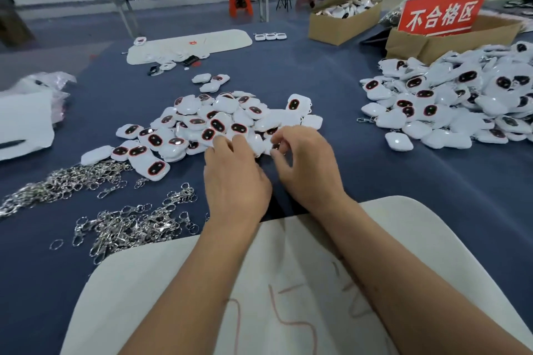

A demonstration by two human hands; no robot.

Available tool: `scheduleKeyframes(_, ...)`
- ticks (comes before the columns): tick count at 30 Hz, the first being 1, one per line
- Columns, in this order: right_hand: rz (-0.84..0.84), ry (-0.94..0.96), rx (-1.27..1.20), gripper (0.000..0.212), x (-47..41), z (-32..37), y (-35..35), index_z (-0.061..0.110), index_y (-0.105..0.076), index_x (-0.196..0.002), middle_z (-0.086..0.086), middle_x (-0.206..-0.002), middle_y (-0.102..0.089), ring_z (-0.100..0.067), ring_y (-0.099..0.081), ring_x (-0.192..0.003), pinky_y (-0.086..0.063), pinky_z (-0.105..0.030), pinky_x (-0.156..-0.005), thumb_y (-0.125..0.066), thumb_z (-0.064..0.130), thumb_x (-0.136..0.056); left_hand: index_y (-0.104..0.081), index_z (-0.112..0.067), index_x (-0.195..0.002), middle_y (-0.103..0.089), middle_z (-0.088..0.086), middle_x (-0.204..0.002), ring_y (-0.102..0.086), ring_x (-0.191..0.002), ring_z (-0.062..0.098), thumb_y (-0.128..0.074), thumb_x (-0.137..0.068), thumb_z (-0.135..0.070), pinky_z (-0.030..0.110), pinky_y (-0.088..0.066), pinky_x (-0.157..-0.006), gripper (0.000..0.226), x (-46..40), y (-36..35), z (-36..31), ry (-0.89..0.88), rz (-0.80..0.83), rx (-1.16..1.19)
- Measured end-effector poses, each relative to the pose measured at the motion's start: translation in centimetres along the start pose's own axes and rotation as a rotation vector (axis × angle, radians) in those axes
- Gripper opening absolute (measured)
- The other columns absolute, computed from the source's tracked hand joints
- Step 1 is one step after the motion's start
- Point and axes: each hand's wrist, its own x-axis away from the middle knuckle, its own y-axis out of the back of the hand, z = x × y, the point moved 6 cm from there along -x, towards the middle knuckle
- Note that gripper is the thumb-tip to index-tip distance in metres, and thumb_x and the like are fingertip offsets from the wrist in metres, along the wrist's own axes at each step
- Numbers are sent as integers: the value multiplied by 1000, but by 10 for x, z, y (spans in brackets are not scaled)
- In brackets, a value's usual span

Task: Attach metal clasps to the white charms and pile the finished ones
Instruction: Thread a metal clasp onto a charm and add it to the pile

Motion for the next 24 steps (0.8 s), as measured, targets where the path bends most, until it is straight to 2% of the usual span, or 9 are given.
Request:
scheduleKeyframes(4,122,234,111,27,6,27,-15,15,-72,-121,-3,-117,-67,-28,-50,-112,-47,-41,-91,-67,20,-95,-57,-8,-116,-51,13,-122,-47,-112,34,-53,-89,-7,41,-41,-88,27,-3,9,19,36,-45,95)
scheduleKeyframes(7,277,247,300,47,9,32,-29,27,-53,-146,4,-148,-53,-26,-36,-141,-29,-41,-106,-57,34,-100,-61,-10,-116,-55,10,-120,-49,-114,30,-52,-86,0,39,-41,-96,32,-3,11,31,84,-70,217)
scheduleKeyframes(9,270,228,247,48,9,29,-24,24,-56,-142,5,-139,-61,-24,-43,-138,-29,-42,-107,-64,29,-95,-63,-14,-113,-59,4,-116,-54,-110,26,-51,-84,1,38,-44,-95,35,-2,11,34,100,-81,311)
scheduleKeyframes(11,215,223,150,43,9,27,-17,18,-66,-130,0,-119,-71,-27,-56,-118,-40,-46,-97,-72,18,-88,-66,-18,-109,-67,-2,-110,-59,-105,21,-51,-82,2,36,-47,-93,37,-3,9,36,98,-58,353)
scheduleKeyframes(14,138,196,62,26,9,26,-12,14,-74,-115,0,-91,-72,-26,-58,-96,-48,-47,-83,-74,13,-89,-67,-25,-108,-70,-8,-103,-63,-103,18,-48,-81,4,35,-50,-92,44,-7,7,45,81,-11,363)
scheduleKeyframes(16,52,138,-23,11,9,21,-6,16,-75,-104,4,-79,-67,-20,-56,-88,-48,-42,-78,-71,16,-94,-69,-27,-115,-67,-8,-112,-60,-107,19,-46,-78,9,36,-49,-96,57,-9,7,44,-46,27,364)
scheduleKeyframes(20,-33,106,-65,6,9,14,0,16,-73,-91,6,-76,-63,-15,-49,-79,-45,-36,-71,-69,13,-94,-67,-24,-133,-56,-6,-143,-46,-127,22,-47,-80,12,32,-37,-109,67,-4,0,25,-378,119,243)
scheduleKeyframes(22,-14,135,-82,5,10,18,-1,16,-72,-90,7,-77,-65,-14,-52,-78,-47,-34,-71,-70,14,-93,-67,-23,-131,-57,-7,-143,-48,-128,24,-50,-85,7,40,-40,-108,58,-4,-5,23,-414,119,200)
scheduleKeyframes(24,-2,156,-89,6,11,20,-2,16,-71,-88,7,-79,-66,-14,-53,-79,-48,-34,-72,-70,13,-93,-69,-20,-126,-63,-4,-132,-58,-120,21,-55,-87,7,38,-46,-104,50,-7,-3,28,-339,61,329)
